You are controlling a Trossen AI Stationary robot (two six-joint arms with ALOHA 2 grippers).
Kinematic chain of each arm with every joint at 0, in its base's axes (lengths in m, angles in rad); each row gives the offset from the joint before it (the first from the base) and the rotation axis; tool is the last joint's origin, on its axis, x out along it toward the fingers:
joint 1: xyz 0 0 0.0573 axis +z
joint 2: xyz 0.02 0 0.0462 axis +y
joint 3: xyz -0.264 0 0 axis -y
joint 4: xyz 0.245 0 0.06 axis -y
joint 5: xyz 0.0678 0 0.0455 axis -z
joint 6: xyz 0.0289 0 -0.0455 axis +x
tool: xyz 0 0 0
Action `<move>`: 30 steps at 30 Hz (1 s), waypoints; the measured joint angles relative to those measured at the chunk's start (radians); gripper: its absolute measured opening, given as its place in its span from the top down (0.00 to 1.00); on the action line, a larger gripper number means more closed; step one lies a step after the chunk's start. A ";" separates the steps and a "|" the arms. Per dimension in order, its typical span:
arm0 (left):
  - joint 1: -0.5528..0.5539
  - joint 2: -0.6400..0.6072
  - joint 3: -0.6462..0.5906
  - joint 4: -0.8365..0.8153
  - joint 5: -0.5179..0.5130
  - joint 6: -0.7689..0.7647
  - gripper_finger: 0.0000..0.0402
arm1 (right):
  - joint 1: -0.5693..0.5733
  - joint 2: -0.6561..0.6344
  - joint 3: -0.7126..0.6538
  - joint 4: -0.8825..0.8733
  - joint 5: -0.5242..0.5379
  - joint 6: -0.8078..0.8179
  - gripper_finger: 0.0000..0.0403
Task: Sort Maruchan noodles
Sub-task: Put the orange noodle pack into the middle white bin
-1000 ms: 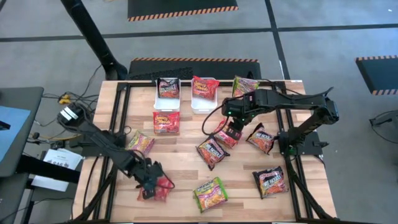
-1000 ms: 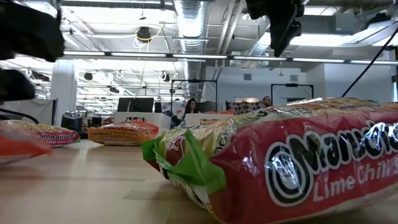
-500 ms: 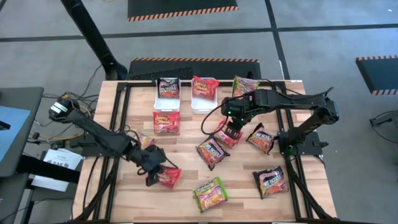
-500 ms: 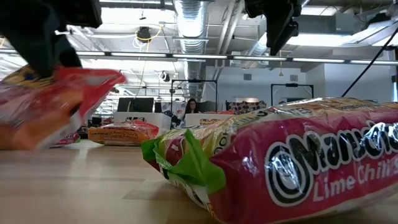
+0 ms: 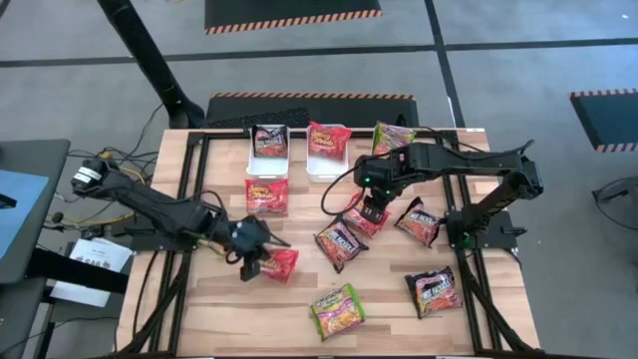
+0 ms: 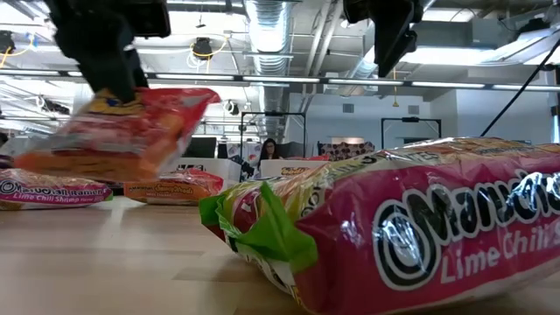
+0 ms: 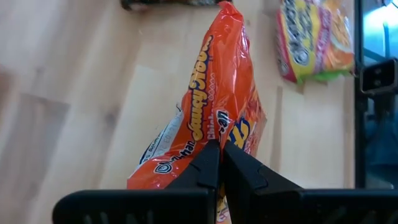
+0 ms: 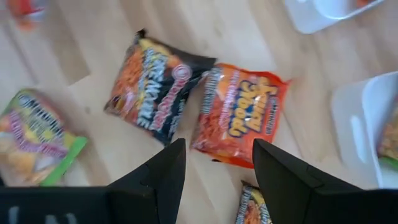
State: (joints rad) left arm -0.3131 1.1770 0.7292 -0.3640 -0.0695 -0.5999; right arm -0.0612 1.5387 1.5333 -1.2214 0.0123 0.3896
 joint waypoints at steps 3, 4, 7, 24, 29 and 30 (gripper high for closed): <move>0.042 0.000 0.000 0.019 0.005 0.040 1.00 | 0.000 0.000 0.000 0.031 -0.061 -0.051 0.48; 0.056 0.000 0.000 0.031 0.006 0.052 1.00 | 0.000 0.000 0.000 0.050 -0.089 -0.072 0.48; 0.099 0.000 0.001 0.045 0.011 0.086 1.00 | -0.006 0.000 0.000 0.124 -0.186 -0.127 0.48; 0.314 0.000 0.002 0.198 0.038 0.241 1.00 | -0.133 0.024 -0.001 0.374 -0.377 -0.372 0.48; 0.355 0.000 0.002 0.287 0.037 0.257 1.00 | -0.155 0.060 -0.004 0.438 -0.368 -0.348 0.48; 0.363 0.000 0.002 0.302 0.037 0.257 1.00 | -0.161 0.060 -0.005 0.443 -0.369 -0.338 0.48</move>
State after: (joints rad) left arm 0.0499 1.1774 0.7311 -0.0618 -0.0322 -0.3429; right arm -0.2221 1.5982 1.5287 -0.7788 -0.3564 0.0519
